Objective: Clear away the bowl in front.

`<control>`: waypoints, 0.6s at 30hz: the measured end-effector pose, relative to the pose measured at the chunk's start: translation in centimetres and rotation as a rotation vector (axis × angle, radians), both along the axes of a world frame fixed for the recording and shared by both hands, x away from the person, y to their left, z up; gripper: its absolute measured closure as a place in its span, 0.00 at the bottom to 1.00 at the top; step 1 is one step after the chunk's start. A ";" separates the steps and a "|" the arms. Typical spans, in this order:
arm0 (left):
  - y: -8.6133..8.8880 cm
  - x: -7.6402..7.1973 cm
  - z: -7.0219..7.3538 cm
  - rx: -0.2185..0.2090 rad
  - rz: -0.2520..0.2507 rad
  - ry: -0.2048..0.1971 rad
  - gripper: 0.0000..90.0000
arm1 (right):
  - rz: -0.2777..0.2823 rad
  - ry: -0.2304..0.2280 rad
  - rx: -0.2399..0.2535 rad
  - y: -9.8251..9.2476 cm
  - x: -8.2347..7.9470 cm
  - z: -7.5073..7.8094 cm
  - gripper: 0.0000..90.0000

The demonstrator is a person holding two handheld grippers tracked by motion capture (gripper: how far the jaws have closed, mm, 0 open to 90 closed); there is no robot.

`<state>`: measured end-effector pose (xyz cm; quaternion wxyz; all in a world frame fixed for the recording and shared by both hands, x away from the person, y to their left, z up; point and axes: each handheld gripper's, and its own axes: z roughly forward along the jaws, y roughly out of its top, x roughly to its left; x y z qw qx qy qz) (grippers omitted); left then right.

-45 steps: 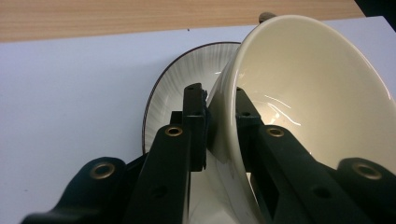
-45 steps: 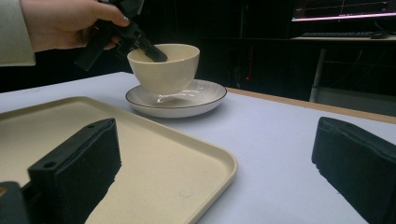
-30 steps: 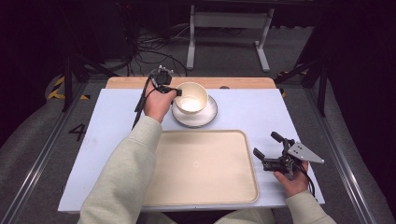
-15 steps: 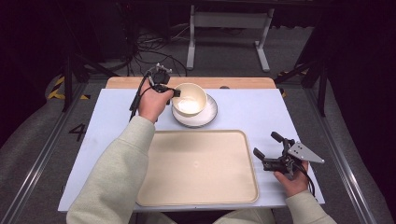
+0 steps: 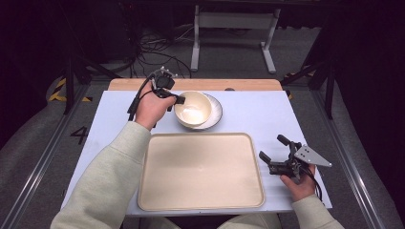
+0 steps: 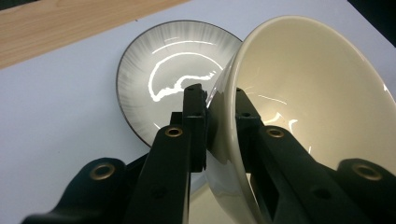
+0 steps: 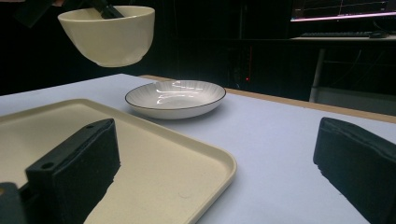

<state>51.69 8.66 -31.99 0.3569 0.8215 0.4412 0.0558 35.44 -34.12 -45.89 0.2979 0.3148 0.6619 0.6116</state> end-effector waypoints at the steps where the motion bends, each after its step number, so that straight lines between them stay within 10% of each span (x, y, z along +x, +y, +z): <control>1: 0.0 0.0 0.0 0.000 0.000 0.000 0.90 | 0.000 0.000 0.000 0.0 0.0 0.0 0.01; 18: -1.1 -2.5 0.5 0.045 -0.166 0.022 0.90 | 0.001 0.000 0.000 0.0 0.0 0.0 0.01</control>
